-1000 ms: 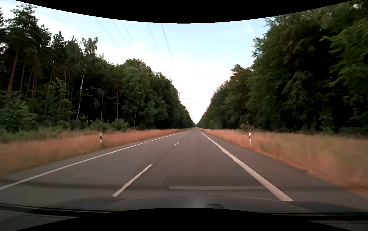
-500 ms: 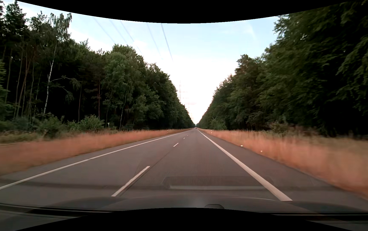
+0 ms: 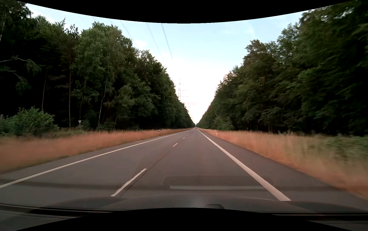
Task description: Follow the waypoints while adhering to traffic rules and regulations
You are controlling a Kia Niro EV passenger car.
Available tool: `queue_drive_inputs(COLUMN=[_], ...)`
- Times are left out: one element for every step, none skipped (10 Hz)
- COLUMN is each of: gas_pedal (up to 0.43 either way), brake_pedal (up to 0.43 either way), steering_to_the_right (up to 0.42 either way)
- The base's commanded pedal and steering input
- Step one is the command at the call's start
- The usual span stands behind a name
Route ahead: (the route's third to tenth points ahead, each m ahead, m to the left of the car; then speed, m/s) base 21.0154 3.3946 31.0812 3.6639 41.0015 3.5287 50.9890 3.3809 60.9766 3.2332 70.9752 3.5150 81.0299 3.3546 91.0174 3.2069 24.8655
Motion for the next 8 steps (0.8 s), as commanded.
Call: queue_drive_inputs(gas_pedal=[0.177,0.177,0.177,0.177,0.177,0.177,0.177,0.177], brake_pedal=[0.000,0.000,0.000,0.000,0.000,0.000,0.000,0.000], steering_to_the_right=[-0.002,-0.002,-0.002,-0.002,-0.002,-0.002,-0.002,-0.002])
